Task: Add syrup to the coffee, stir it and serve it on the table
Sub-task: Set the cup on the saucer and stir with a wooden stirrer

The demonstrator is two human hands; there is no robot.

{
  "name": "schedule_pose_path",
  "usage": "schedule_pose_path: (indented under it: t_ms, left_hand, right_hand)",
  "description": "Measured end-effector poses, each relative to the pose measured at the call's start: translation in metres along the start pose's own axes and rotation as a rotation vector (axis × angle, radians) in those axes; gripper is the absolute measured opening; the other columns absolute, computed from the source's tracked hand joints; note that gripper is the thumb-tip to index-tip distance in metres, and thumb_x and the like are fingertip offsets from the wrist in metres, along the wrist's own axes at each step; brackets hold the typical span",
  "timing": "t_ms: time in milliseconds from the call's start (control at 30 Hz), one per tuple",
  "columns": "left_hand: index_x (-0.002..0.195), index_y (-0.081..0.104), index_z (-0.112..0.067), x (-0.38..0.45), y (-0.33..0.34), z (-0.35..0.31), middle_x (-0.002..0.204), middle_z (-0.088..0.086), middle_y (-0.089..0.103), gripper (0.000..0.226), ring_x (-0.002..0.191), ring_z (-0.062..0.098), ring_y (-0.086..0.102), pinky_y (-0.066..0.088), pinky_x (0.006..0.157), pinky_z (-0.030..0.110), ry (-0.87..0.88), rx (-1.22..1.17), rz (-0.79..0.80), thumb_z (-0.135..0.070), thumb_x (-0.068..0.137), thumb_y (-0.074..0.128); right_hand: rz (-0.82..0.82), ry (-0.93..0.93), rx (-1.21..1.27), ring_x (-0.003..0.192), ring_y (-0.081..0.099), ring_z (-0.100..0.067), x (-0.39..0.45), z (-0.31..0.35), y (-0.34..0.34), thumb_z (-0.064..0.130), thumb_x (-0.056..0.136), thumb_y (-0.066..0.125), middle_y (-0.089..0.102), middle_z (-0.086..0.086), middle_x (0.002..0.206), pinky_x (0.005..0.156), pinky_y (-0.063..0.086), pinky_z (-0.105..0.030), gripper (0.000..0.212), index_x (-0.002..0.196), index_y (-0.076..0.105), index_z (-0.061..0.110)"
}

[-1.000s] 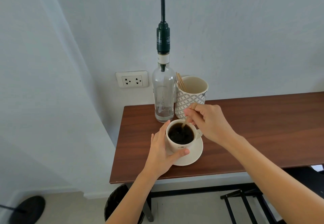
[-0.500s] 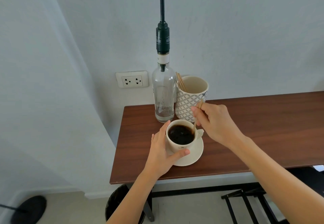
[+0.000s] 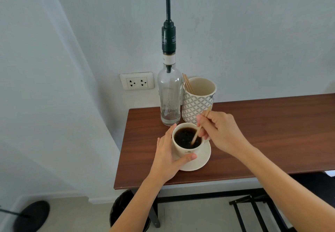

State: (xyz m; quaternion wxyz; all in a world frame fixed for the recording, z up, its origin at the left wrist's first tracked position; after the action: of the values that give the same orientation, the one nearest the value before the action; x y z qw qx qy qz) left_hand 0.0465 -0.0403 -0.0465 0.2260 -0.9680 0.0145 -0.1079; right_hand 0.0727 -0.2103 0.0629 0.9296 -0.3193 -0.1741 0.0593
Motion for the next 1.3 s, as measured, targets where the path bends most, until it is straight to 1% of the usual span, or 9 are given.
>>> schedule_pose_path:
  t_ms: [100,267,367,467,667,867,1067,1200,1300]
  left_hand:
    - [0.146,0.031,-0.047,0.0,0.001,0.001,0.14,-0.032,0.049,0.09,0.135,-0.007,0.039,0.03,0.117,0.059,0.005,0.0,0.006,-0.058,0.073,0.082]
    - [0.144,0.032,-0.051,0.0,0.001,0.0,0.142,-0.033,0.047,0.088,0.138,-0.006,0.038,0.029,0.119,0.057,0.01,0.007,-0.002,-0.055,0.073,0.084]
    - [0.142,0.028,-0.056,0.001,0.0,0.0,0.141,-0.033,0.048,0.088,0.136,-0.006,0.039,0.029,0.118,0.057,0.01,0.015,-0.001,-0.057,0.073,0.083]
    - [0.146,0.029,-0.049,0.0,0.002,0.005,0.139,-0.034,0.047,0.091,0.135,-0.008,0.038,0.029,0.118,0.059,-0.007,0.003,0.008,-0.061,0.072,0.081]
    - [0.144,0.031,-0.051,0.0,0.002,0.003,0.142,-0.033,0.046,0.088,0.138,-0.008,0.036,0.026,0.12,0.06,-0.012,-0.004,0.018,-0.056,0.073,0.083]
    - [0.148,0.031,-0.041,0.0,0.002,0.004,0.138,-0.037,0.047,0.092,0.134,-0.011,0.038,0.027,0.118,0.059,-0.014,-0.004,0.021,-0.054,0.074,0.083]
    - [0.147,0.033,-0.043,0.0,0.001,0.002,0.141,-0.034,0.047,0.09,0.137,-0.006,0.038,0.027,0.12,0.057,-0.019,-0.014,0.018,-0.056,0.073,0.083]
    - [0.147,0.031,-0.044,-0.001,0.001,0.003,0.139,-0.03,0.051,0.091,0.134,-0.005,0.04,0.029,0.118,0.055,-0.012,-0.002,0.013,-0.06,0.072,0.081]
    - [0.148,0.03,-0.043,-0.001,0.001,0.004,0.139,-0.029,0.051,0.094,0.135,-0.002,0.041,0.03,0.117,0.055,-0.013,-0.006,0.013,-0.062,0.071,0.08]
  right_hand:
    - [0.001,0.02,0.127,0.059,0.071,-0.012,0.003,0.001,0.01,0.019,0.1,0.056,0.075,-0.003,0.069,0.061,0.057,-0.016,0.025,0.085,0.071,0.006]
    - [-0.105,-0.075,-0.138,0.062,0.067,-0.011,0.007,-0.003,-0.01,0.021,0.102,0.052,0.069,-0.002,0.061,0.057,0.052,-0.022,0.03,0.079,0.064,0.006]
    - [-0.007,0.024,-0.001,0.054,0.068,-0.012,0.002,-0.004,-0.004,0.021,0.102,0.052,0.071,-0.002,0.061,0.054,0.052,-0.015,0.03,0.079,0.065,0.008]
    - [0.013,0.076,0.186,0.06,0.072,-0.019,0.003,-0.001,0.011,0.018,0.101,0.054,0.075,-0.007,0.069,0.059,0.058,-0.019,0.025,0.085,0.07,0.007]
    - [-0.113,-0.042,-0.131,0.061,0.066,-0.014,0.006,-0.005,-0.009,0.023,0.102,0.05,0.069,-0.002,0.062,0.06,0.053,-0.022,0.031,0.079,0.063,0.007]
    - [0.015,0.094,0.191,0.059,0.071,-0.016,0.002,-0.002,0.011,0.018,0.101,0.053,0.074,-0.007,0.069,0.059,0.058,-0.018,0.026,0.086,0.069,0.005]
    - [-0.113,-0.004,-0.128,0.06,0.065,-0.015,0.009,-0.005,-0.011,0.023,0.103,0.049,0.069,-0.005,0.063,0.059,0.052,-0.023,0.033,0.08,0.062,0.004]
    - [0.024,0.099,0.096,0.053,0.068,-0.011,0.002,-0.004,0.006,0.021,0.102,0.05,0.072,-0.003,0.063,0.055,0.053,-0.015,0.029,0.081,0.066,0.008]
    - [-0.028,0.059,0.134,0.058,0.07,-0.013,0.005,-0.002,0.014,0.02,0.102,0.052,0.073,-0.004,0.067,0.06,0.057,-0.018,0.027,0.085,0.068,0.006]
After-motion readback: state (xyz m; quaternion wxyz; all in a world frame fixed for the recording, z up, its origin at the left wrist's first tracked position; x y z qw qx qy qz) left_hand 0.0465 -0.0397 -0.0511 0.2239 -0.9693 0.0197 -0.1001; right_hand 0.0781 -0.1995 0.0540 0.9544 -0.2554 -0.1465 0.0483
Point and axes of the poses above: each hand's wrist, its own x-axis towards the middle knuckle, its own y-axis out of the palm, z = x × y, the point moved 4 cm from there along x, towards the middle knuckle
